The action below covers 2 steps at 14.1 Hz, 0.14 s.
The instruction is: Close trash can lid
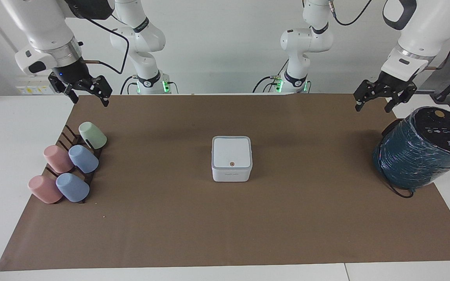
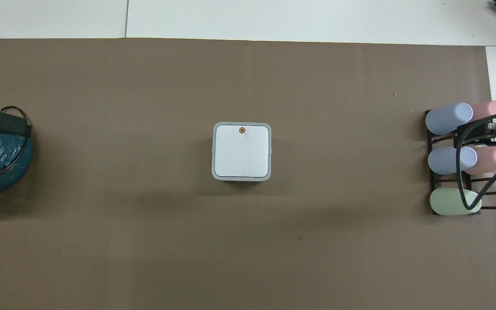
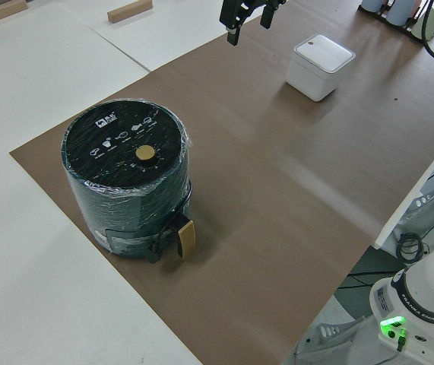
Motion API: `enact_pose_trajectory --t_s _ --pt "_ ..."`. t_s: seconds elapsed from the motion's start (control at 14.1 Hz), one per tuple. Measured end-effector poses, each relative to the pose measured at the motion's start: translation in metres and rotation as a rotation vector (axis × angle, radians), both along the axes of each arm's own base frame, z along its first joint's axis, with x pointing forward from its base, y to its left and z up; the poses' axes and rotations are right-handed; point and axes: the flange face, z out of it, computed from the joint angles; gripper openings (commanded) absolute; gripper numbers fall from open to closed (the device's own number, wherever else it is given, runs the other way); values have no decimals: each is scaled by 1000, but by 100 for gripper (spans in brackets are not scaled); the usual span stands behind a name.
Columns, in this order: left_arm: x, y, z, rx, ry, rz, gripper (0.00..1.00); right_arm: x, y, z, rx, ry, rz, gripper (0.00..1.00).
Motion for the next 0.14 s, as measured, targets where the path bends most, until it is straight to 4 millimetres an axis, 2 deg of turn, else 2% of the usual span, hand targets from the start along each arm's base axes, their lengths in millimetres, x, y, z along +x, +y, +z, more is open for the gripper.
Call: enact_pose_trajectory --t_s 0.14 --pt "-2 1 -1 0 4 1 100 0 0 0 0 0 0 100"
